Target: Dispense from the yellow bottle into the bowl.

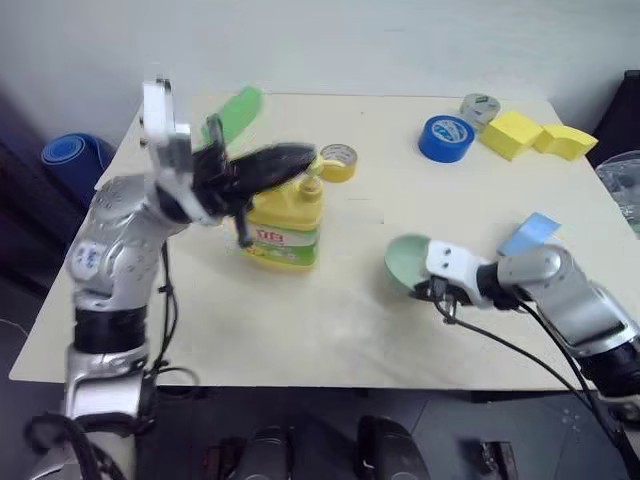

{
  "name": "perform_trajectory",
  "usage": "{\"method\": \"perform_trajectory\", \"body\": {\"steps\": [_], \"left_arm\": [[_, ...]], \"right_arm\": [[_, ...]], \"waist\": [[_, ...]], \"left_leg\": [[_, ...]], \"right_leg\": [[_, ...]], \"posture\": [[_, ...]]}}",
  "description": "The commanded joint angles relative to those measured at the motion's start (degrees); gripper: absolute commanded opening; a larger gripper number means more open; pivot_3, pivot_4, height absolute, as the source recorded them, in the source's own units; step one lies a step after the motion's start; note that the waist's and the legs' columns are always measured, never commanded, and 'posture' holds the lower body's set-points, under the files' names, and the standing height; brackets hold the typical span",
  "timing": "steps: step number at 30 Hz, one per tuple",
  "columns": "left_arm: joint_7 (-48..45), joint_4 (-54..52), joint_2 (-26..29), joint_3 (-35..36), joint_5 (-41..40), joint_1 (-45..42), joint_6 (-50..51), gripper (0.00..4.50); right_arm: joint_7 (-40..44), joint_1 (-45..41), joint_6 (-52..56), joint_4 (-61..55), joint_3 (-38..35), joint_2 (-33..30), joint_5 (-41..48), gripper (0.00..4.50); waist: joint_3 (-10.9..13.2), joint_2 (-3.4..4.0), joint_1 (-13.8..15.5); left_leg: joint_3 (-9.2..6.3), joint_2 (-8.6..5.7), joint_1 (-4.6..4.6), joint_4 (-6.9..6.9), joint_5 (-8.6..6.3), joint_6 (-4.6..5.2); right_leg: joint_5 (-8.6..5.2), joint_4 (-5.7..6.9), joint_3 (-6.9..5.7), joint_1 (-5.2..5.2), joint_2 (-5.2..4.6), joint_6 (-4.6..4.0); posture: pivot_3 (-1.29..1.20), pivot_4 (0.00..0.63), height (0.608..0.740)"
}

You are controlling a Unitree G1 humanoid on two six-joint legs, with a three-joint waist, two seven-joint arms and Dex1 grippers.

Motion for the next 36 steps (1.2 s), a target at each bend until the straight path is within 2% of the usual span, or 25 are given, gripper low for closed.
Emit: {"method": "perform_trajectory", "body": {"steps": [1,6,9,12,16,25,28,33,35,36], "left_arm": [[-6.38,-4.71,3.85,-2.47,1.83,7.05,-0.85,1.13],[-4.96,-7.87,2.24,-3.76,2.6,14.4,-1.86,2.68],[-3.2,-9.1,0.79,-4.31,2.81,16.62,-1.56,3.5],[-2.41,-9.61,0.15,-4.2,3.2,18.24,-1.97,4.41],[-1.47,-8.89,-0.35,-3.22,3.34,19.2,-2.75,4.5],[-3.15,-5.52,-0.24,-3.94,3.87,17.05,-3.94,4.5],[-2.84,-5.17,-0.35,-3.71,3.79,16.61,-3.9,4.5],[-1.25,-4.97,-0.43,-2.51,3.48,15.85,-3.45,4.5],[-0.73,-5.12,-0.16,-1.85,2.81,15.56,-2.93,4.5],[-0.54,-5.15,0.02,-1.52,2.34,15.41,-2.5,4.5]], "right_arm": [[-2.17,1.45,-7.57,4.84,-3.17,0.28,-1.93,0.0],[-5.25,2.95,-14.89,10.44,-5.76,3.7,-2.34,0.0],[-5.68,3.45,-15.85,10.02,-8.33,5.46,-0.8,0.71],[-7.42,5.06,-19.48,8.63,-12.54,6.66,0.97,1.73],[-9.29,9.82,-24.24,9.31,-17.9,7.94,3.04,3.05],[-10.13,8.93,-28.6,18.93,-15.04,12.75,0.17,3.05],[-10.86,7.19,-30.26,21.07,-14.19,15.12,-0.34,2.5],[-11.86,4.32,-33.75,25.95,-13.42,16.73,-2.53,0.89],[-10.85,4.06,-33.75,26.55,-12.93,16.73,-2.86,0.08],[-10.27,3.98,-33.78,26.73,-12.93,16.69,-2.76,0.08]], "waist": [[0.01,-0.01,-0.21],[0.01,-0.03,0.51],[0.01,-0.03,0.85],[0.01,-0.03,0.88],[0.01,-0.03,0.98],[0.01,-0.02,0.6],[0.01,-0.02,0.56],[0.01,-0.02,0.69],[0.01,-0.02,0.68],[0.01,-0.01,0.63]], "left_leg": [[0.02,0.01,0.04,0.01,0.0,0.0],[-0.01,0.03,0.03,0.12,0.02,-0.03],[-0.02,0.01,0.03,0.14,0.02,-0.03],[-0.05,0.01,-0.01,0.13,0.02,-0.03],[-0.11,0.01,-0.01,0.1,0.02,-0.03],[-0.04,0.02,0.04,0.1,0.02,-0.03],[-0.05,0.03,0.04,0.1,0.02,-0.03],[-0.08,0.01,0.03,0.12,0.02,-0.03],[-0.11,0.01,0.03,0.11,0.02,-0.03],[-0.12,0.02,0.03,0.11,0.02,-0.03]], "right_leg": [[0.0,0.04,0.03,0.02,0.0,0.0],[0.0,-0.02,0.04,0.08,0.01,0.0],[0.0,-0.01,0.06,0.1,0.0,0.0],[0.0,-0.02,0.03,0.08,0.0,0.0],[0.0,-0.01,-0.02,0.09,0.0,0.0],[0.0,0.01,0.01,0.1,0.01,0.0],[0.0,0.01,0.0,0.1,0.01,0.0],[0.0,0.03,0.01,0.11,0.0,0.0],[0.0,0.02,0.0,0.11,0.0,0.0],[0.0,0.03,-0.02,0.11,0.0,0.0]], "posture": [[0.0,0.15,0.74],[0.0,0.15,0.74],[0.0,0.15,0.74],[0.0,0.15,0.74],[0.0,0.15,0.74],[0.0,0.15,0.74],[0.0,0.15,0.74],[0.0,0.15,0.74],[0.0,0.15,0.74],[0.0,0.15,0.74]]}}
